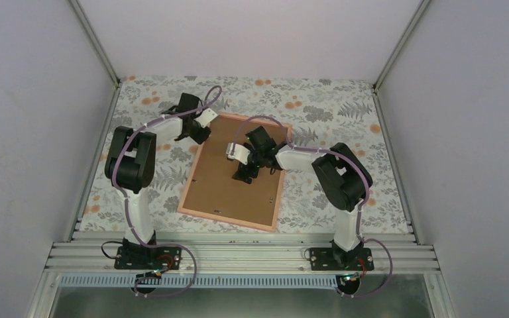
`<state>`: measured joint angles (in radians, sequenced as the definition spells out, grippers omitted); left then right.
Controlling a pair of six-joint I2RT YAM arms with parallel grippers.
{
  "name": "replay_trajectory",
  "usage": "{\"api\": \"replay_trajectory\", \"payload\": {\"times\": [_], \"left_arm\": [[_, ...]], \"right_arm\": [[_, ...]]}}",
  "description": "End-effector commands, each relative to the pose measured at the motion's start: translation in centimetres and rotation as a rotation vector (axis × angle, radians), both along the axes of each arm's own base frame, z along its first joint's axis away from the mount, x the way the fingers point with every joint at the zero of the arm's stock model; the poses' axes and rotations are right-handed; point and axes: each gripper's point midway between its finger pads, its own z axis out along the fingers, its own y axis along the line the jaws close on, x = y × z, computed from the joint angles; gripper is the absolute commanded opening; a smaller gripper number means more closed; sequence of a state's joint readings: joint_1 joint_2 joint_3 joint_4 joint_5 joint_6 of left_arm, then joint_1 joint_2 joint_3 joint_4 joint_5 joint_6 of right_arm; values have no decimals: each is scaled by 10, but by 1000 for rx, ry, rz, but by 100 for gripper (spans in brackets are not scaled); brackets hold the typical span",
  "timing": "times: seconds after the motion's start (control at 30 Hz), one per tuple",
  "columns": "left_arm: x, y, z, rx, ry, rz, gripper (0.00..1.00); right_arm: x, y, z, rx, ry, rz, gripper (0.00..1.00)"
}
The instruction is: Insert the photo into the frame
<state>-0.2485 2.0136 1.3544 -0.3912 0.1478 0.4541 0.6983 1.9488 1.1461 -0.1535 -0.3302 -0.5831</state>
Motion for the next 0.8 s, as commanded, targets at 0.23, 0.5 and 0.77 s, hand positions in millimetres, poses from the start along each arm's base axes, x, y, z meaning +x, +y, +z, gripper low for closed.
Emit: {"api": "replay_trajectory", "payload": {"times": [0.23, 0.5, 0.77], "left_arm": [[-62, -4, -13, -103, 166, -16, 23], [-94, -6, -12, -150, 198, -32, 23], [-73, 1, 29, -53, 7, 76, 47]], "right_arm": [[-24, -24, -14, -69, 52, 14, 95], [-49, -51, -16, -119, 65, 15, 95], [-32, -19, 46, 64, 61, -46, 93]]}}
